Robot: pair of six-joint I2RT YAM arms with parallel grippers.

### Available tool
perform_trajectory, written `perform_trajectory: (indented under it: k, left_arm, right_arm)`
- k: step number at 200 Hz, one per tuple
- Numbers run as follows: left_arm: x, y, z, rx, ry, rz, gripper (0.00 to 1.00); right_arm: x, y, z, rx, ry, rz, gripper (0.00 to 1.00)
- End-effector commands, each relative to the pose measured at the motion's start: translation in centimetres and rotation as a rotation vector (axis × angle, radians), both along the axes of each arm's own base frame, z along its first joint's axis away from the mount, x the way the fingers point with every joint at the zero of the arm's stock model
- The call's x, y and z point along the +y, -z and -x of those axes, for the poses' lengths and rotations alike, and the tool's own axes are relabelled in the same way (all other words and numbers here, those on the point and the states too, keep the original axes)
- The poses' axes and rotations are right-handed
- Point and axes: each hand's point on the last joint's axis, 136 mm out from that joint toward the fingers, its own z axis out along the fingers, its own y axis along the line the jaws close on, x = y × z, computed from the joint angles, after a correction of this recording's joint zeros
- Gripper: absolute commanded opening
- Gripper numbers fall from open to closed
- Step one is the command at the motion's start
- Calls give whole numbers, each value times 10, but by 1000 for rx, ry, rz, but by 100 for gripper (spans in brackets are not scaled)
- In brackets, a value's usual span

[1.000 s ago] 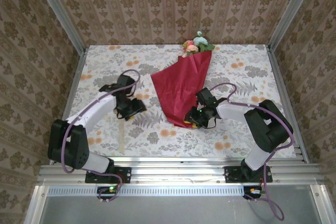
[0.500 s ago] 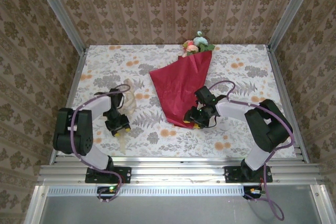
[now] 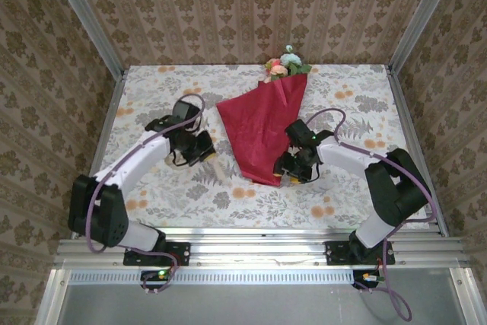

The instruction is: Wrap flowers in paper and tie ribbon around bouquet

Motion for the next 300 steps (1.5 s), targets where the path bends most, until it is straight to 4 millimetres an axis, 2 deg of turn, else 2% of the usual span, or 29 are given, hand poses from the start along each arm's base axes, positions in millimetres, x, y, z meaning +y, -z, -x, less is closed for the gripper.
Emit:
perform_trajectory:
  k: [1, 20, 38, 57, 65, 66, 73, 84, 106, 118, 134, 145, 155, 171, 198, 208, 228, 232, 243, 258, 272, 277, 284, 298, 300]
  left_arm:
    - [-46, -44, -6, 4, -69, 209, 0]
    - [-81, -68, -14, -18, -59, 313, 0]
    - [-106, -87, -21, -42, -49, 372, 0]
    - [-136, -93, -29, -37, -29, 435, 0]
    - [-150, -95, -32, -33, -16, 463, 0]
    - [-151, -95, -32, -33, -13, 466, 0]
    - [-165, -96, -35, -29, 1, 485, 0]
    - [-187, -99, -38, -29, 36, 512, 0]
    - [-239, -112, -39, -32, 119, 587, 0]
    - [-267, -117, -37, -29, 167, 629, 0]
    - [-301, -118, -32, -15, 227, 685, 0]
    - [-317, -113, -31, 13, 246, 727, 17]
    - [-323, -107, -32, 27, 248, 743, 31]
    - [-317, -115, -38, -14, 250, 733, 44]
    - [-286, -135, -48, -78, 229, 731, 51]
    - [-270, -141, -50, -90, 210, 730, 53]
    - [-228, -137, -54, -105, 144, 706, 55]
    - [-220, -136, -55, -106, 129, 700, 61]
    - [-197, -128, -57, -99, 92, 675, 67]
    - [-179, -122, -62, -88, 53, 684, 66]
    - [-167, -116, -66, -76, 17, 696, 64]
    - [-159, -110, -67, -71, -4, 682, 63]
    - [-146, -98, -67, -55, -41, 649, 61]
    - [-110, -66, -61, 0, -151, 556, 58]
    - [-104, -62, -60, 2, -170, 546, 58]
  right_arm:
    - [-8, -13, -8, -28, -27, 34, 56]
    - [-5, -33, -21, -100, -36, 3, 55]
    - [-3, -66, -31, -198, -45, -30, 55]
    - [-6, -102, -36, -309, -42, -49, 54]
    - [-12, -105, -36, -313, -23, -37, 53]
    - [-12, -110, -36, -327, -20, -43, 53]
    - [-21, -119, -34, -344, 7, -41, 52]
    - [-39, -120, -30, -330, 62, -10, 49]
    - [-92, -117, -19, -300, 216, 100, 46]
    - [-125, -113, -6, -267, 307, 180, 45]
    - [-159, -110, 11, -230, 395, 268, 43]
    - [-173, -110, 21, -214, 426, 311, 42]
    - [-179, -111, 29, -210, 435, 339, 42]
    - [-184, -111, 40, -205, 461, 357, 43]
    - [-188, -111, 49, -200, 507, 367, 46]
    - [-183, -112, 46, -207, 510, 350, 47]
    - [-162, -115, 33, -214, 497, 320, 47]
    - [-156, -115, 31, -214, 495, 319, 47]
    - [-145, -116, 24, -210, 508, 319, 48]
    - [-135, -123, 13, -234, 536, 321, 49]
    - [-113, -127, -4, -262, 545, 252, 50]
    - [-103, -127, -9, -259, 551, 222, 52]
    - [-90, -122, -16, -234, 572, 180, 60]
    - [-64, -108, -22, -123, 643, 120, 61]
    - [-60, -101, -24, -93, 652, 124, 61]
